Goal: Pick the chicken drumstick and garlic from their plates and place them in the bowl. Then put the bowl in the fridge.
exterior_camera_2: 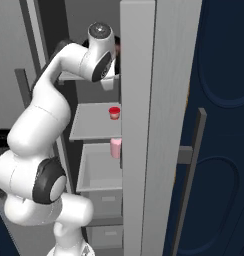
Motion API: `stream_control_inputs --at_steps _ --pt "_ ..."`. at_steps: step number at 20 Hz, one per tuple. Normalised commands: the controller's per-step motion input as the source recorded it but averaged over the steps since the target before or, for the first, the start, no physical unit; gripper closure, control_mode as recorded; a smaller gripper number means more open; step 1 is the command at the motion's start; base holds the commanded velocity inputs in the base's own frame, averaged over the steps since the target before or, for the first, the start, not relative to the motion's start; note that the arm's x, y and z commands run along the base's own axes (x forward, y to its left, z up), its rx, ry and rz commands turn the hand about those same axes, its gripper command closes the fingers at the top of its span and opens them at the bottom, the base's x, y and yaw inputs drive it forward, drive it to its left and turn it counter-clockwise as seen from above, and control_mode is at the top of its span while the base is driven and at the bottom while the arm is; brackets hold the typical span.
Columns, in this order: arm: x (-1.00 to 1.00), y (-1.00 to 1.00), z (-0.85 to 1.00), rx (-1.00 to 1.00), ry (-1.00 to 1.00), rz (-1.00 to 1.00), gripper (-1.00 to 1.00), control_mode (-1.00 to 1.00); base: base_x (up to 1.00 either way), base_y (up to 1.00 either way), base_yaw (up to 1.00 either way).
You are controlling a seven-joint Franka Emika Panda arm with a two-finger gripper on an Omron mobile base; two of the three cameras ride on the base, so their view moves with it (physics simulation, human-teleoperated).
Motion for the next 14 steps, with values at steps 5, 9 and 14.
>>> stream_control_inputs --at_steps 5,9,14 --pt "0.59 0.0 -0.13 0.01 0.0 0.02 1.0 -1.0 0.0 0.0 0.0" --pt "0.66 0.1 -0.02 0.0 0.0 0.0 1.0 -1.0 0.0 0.0 0.0" --pt "0.4 0.12 -0.04 0.0 0.0 0.0 -1.0 -1.0 0.0 0.0 0.0"
